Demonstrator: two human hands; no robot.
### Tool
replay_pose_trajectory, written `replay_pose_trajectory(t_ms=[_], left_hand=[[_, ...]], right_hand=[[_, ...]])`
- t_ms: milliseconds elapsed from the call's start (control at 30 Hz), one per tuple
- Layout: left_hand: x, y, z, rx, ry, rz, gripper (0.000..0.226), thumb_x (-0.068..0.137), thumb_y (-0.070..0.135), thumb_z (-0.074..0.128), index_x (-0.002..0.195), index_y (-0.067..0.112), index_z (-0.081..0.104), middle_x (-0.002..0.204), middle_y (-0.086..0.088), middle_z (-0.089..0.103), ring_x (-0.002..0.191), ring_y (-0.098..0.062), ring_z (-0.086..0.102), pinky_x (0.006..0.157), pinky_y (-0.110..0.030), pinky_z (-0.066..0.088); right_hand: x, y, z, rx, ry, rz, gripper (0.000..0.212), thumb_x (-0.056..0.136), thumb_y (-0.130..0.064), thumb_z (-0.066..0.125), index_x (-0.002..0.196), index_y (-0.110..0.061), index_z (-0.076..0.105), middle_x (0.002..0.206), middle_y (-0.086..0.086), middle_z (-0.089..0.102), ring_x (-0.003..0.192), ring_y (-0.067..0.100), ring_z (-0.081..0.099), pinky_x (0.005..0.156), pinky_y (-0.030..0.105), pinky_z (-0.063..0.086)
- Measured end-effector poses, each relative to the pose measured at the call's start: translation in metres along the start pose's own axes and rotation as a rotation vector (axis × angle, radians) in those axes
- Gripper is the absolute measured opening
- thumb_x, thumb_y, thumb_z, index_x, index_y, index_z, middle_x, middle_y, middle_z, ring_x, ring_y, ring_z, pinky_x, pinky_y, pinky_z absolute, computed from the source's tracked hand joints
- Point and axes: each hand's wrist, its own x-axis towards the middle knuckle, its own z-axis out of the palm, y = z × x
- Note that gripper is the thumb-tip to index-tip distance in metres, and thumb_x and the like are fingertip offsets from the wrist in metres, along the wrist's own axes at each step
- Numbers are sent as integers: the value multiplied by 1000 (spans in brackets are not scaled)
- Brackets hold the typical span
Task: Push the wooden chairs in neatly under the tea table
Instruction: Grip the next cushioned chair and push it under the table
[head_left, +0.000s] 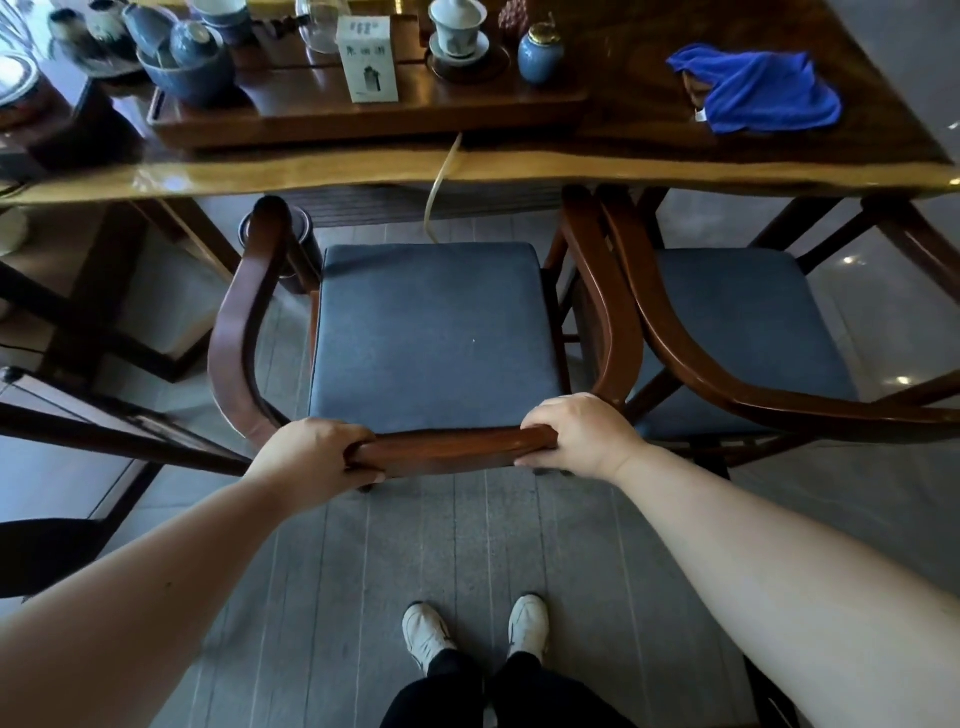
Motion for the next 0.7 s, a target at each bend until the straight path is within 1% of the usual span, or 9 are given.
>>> replay_pose_trajectory(t_ms=[100,233,300,333,367,433,533,600,700], left_hand=[[3,4,0,3,-41,-48,29,71,43,78,92,26,68,81,1,70,75,-24,64,62,-30,44],[3,6,0,20,-82,-103,31,72,48,75,92,27,64,83,2,68,79,-25,62,66,-32,45],[1,8,-1,43,-79,-135,36,71,51,74,96,28,63,91,2,68,85,-24,62,71,-33,46],[-1,9,-1,62,-69,-148,41,71,53,73,101,28,62,97,2,68,91,-24,61,75,-34,45],[-3,11,-1,86,-60,-158,47,72,53,72,109,27,60,104,2,67,97,-25,60,79,-35,44],[-9,14,-2,131,-53,-172,58,74,53,70,121,23,54,114,-1,64,108,-26,56,87,-38,42],[-21,22,-8,188,-7,-158,67,75,48,71,129,17,48,121,-6,61,114,-30,52,94,-42,41],[-32,28,-15,239,32,-137,69,75,46,71,131,13,48,124,-8,60,117,-31,51,98,-44,40],[-55,34,-28,320,68,-150,71,77,48,68,135,12,46,131,-13,55,125,-34,44,106,-50,34]], right_hand=[[1,3,-3,-1,-6,28,33,74,-53,77,93,-26,70,88,-5,68,83,18,61,78,37,51],[-2,1,0,11,10,66,31,72,-53,78,90,-30,68,86,-11,65,83,14,58,75,38,52],[-4,-1,-1,18,13,81,30,72,-53,79,89,-31,67,85,-12,64,84,14,56,75,39,52],[-5,-2,-1,10,7,87,32,72,-54,78,91,-31,66,87,-11,64,87,15,56,76,39,51],[-6,-3,-3,-6,-6,92,36,73,-55,76,96,-31,65,92,-10,65,91,16,56,78,39,51],[-8,-5,-6,-50,-45,102,50,75,-59,72,113,-29,60,107,-6,65,101,19,56,84,39,50],[-9,-9,-12,-141,-99,69,72,76,-64,68,133,-24,47,130,-1,58,115,23,54,94,42,48],[-8,-14,-15,-194,-114,12,81,76,-67,66,139,-23,39,139,2,52,123,24,50,101,43,41],[-5,-25,-16,-244,-93,-112,86,77,-68,64,142,-21,33,144,3,47,128,23,44,109,43,33]])
